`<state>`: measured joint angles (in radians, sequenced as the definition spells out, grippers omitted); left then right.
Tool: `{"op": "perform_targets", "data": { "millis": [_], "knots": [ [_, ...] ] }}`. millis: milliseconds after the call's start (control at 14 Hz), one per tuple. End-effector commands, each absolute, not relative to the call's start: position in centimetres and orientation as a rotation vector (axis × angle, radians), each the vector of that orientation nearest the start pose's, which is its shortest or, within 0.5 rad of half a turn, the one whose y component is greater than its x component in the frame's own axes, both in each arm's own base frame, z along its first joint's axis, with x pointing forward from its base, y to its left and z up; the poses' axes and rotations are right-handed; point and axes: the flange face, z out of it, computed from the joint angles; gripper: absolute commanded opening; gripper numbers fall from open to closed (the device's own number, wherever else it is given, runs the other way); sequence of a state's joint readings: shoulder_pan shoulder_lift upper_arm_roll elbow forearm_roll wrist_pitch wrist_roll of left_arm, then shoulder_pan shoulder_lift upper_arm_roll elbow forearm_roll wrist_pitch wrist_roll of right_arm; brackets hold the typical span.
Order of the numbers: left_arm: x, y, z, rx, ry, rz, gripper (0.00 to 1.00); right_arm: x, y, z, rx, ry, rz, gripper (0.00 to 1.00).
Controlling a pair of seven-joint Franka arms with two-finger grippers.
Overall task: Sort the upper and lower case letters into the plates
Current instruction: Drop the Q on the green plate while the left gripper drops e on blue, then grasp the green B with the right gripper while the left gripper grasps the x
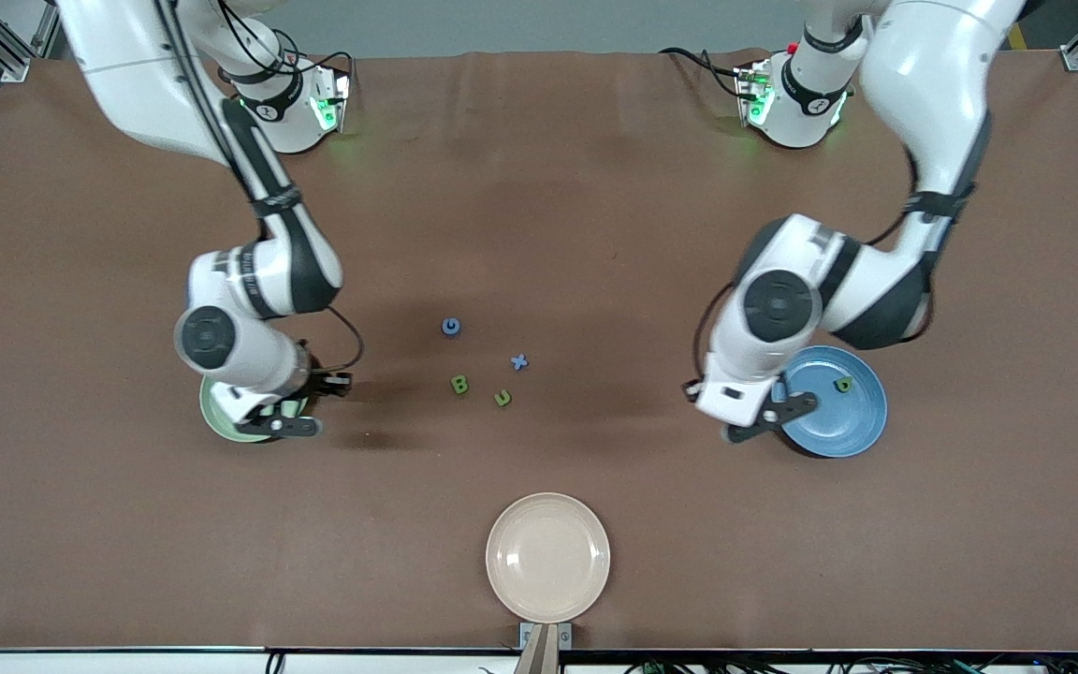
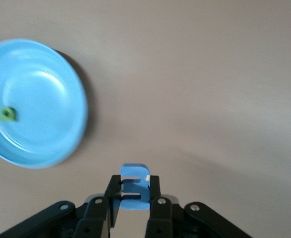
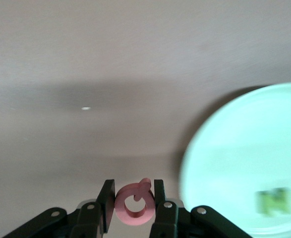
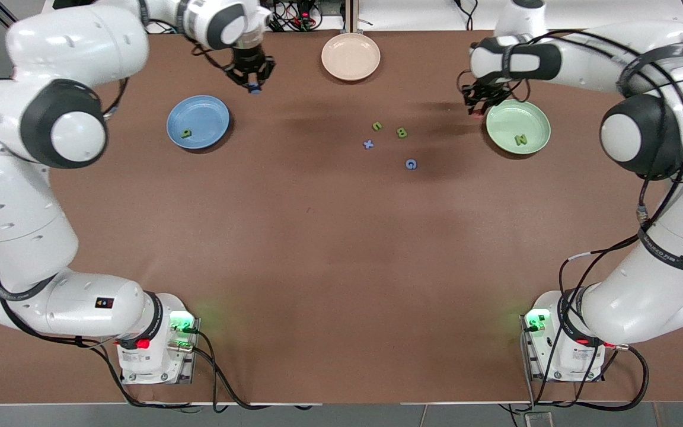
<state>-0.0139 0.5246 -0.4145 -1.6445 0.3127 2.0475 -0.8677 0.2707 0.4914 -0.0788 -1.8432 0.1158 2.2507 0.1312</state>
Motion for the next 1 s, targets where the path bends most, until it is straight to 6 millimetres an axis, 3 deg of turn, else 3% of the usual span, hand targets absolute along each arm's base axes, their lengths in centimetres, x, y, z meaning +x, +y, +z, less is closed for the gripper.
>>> {"op": "perform_targets", "data": {
  "millis": [0, 72, 143, 430, 501, 573, 716, 788, 860, 931],
  "knots": [
    [61.9, -14.6, 30.8, -3.035, -0.377, 0.055, 0.03, 61.9, 8.9, 25.2, -3.097, -0.082, 0.155, 0.04],
    [62.3, -11.3, 29.9, -3.042, -0.365, 0.069, 0.05, 61.7, 7.9, 24.5, -3.111, -0.088, 0.161, 0.04],
    [62.5, -9.4, 29.1, -3.046, -0.380, 0.077, 0.06, 61.5, 7.5, 24.1, -3.119, -0.089, 0.158, 0.04],
    [62.9, -4.9, 24.8, -3.055, -0.486, 0.144, 0.25, 60.8, 6.4, 21.4, -3.125, -0.064, 0.183, 0.07],
    [62.9, -5.1, 23.9, -3.064, -0.492, 0.146, 0.28, 60.8, 5.8, 20.6, -3.126, -0.052, 0.193, 0.07],
    [62.9, -5.1, 23.2, -3.064, -0.505, 0.159, 0.41, 60.7, 5.3, 19.6, -3.126, -0.037, 0.209, 0.07],
    [62.9, -4.9, 23.0, -3.063, -0.515, 0.164, 0.93, 60.5, 4.8, 18.2, -3.128, -0.024, 0.216, 0.10],
    [62.8, -5.4, 23.3, -3.063, -0.510, 0.158, 1.00, 60.4, 4.7, 17.7, -3.128, -0.021, 0.226, 0.15],
    [62.8, -5.9, 23.9, -3.055, -0.532, 0.149, 1.00, 60.4, 4.7, 17.7, -3.128, -0.021, 0.233, 0.38],
    [62.7, -6.9, 24.6, -3.043, -0.588, 0.139, 1.00, 60.4, 4.7, 17.8, -3.128, -0.021, 0.236, 0.83]
  ]
}}
